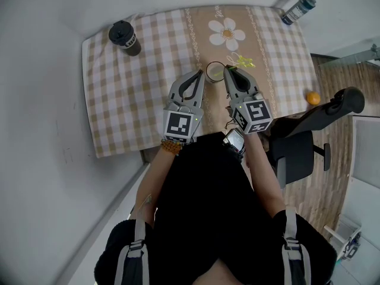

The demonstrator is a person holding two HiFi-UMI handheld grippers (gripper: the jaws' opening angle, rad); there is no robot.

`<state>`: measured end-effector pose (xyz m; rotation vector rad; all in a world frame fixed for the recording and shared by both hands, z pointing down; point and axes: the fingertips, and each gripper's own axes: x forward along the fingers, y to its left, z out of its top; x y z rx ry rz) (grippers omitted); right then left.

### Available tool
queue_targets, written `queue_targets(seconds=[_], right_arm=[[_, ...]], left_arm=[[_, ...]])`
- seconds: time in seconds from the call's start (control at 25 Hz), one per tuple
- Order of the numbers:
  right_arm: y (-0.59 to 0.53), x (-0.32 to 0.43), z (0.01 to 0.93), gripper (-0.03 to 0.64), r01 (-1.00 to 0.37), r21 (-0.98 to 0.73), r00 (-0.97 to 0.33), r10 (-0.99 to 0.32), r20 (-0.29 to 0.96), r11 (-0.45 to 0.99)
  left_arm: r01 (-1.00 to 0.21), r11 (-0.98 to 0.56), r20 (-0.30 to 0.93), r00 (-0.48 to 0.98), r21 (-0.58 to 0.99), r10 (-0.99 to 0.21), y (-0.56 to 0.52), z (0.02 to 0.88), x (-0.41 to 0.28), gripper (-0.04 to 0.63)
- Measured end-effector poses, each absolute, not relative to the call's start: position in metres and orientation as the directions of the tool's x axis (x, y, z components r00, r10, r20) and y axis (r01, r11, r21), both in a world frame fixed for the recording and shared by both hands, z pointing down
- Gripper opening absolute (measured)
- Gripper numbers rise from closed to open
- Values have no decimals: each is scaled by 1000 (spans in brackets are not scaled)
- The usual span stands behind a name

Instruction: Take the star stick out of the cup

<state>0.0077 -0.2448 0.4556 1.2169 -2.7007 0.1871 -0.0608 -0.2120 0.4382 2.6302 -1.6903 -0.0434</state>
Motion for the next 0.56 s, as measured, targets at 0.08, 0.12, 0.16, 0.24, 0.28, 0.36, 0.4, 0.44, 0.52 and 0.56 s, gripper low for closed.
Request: queue_targets(seconds=[0.08, 0.12, 0.16, 0.24, 0.28, 0.36, 0.4, 0.44, 0.52, 0.56], right_arm=[[-246, 9, 456, 12, -755, -45, -648, -733, 207, 655], [-246, 10, 456, 12, -756, -46, -647, -734, 207, 653], [-247, 10, 456, 11, -756, -46, -647, -734, 207, 653], [-248, 10, 456, 12, -755, -48, -648, -733, 206, 654], [-248, 10, 456, 12, -755, -49, -649, -733, 206, 654], [-248, 11, 456, 12, -754, -52, -649, -732, 205, 654], [-248, 11, 457, 12, -755, -52, -649, -733, 204, 654], [-248, 11, 457, 12, -755, -53, -649, -733, 204, 653], [-249, 11, 457, 12, -756, -52, -648, -734, 203, 653], [-249, 12, 457, 12, -756, -52, -648, -734, 203, 653]], left_arm=[[-909, -417, -15, 417, 28, -909, -212, 438, -60, 5], [-908, -417, -14, 417, 28, -909, -212, 438, -60, 5], [-909, -417, -13, 417, 27, -909, -213, 439, -59, 5], [-909, -415, -11, 415, 28, -910, -213, 440, -59, 5], [-910, -414, -11, 414, 30, -910, -213, 440, -59, 5], [-910, -414, -11, 414, 31, -910, -214, 441, -58, 5], [-910, -414, -11, 414, 31, -910, -214, 441, -57, 5], [-909, -415, -11, 415, 32, -910, -214, 441, -57, 5], [-908, -417, -11, 417, 34, -909, -215, 441, -56, 5], [-908, -419, -12, 418, 34, -908, -215, 441, -55, 5]])
